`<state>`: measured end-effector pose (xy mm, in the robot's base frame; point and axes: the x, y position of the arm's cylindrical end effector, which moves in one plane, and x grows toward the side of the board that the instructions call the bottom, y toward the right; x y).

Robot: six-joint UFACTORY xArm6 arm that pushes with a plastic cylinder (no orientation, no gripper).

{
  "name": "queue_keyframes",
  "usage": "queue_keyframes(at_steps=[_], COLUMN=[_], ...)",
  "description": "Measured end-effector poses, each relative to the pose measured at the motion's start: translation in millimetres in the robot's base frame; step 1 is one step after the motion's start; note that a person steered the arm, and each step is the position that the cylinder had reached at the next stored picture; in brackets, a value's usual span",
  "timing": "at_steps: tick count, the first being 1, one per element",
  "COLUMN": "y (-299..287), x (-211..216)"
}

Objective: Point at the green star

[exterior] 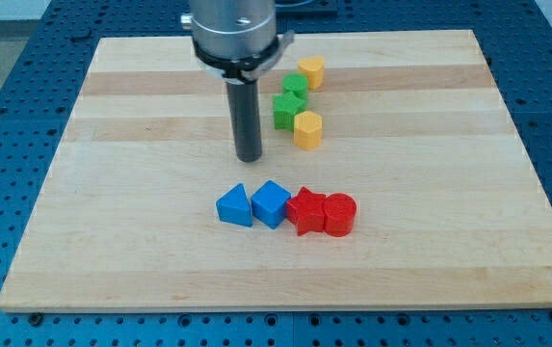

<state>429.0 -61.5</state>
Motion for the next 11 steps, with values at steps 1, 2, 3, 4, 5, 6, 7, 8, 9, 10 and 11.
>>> queue_keyframes(at_steps=[1, 2, 3, 4, 5, 6, 7, 8, 9, 10, 11], y=[-24, -30, -22, -4, 11, 13, 10, 11, 12, 26, 39], x=[-16, -31, -53, -70, -83, -84, -72, -68, -68, -73, -82])
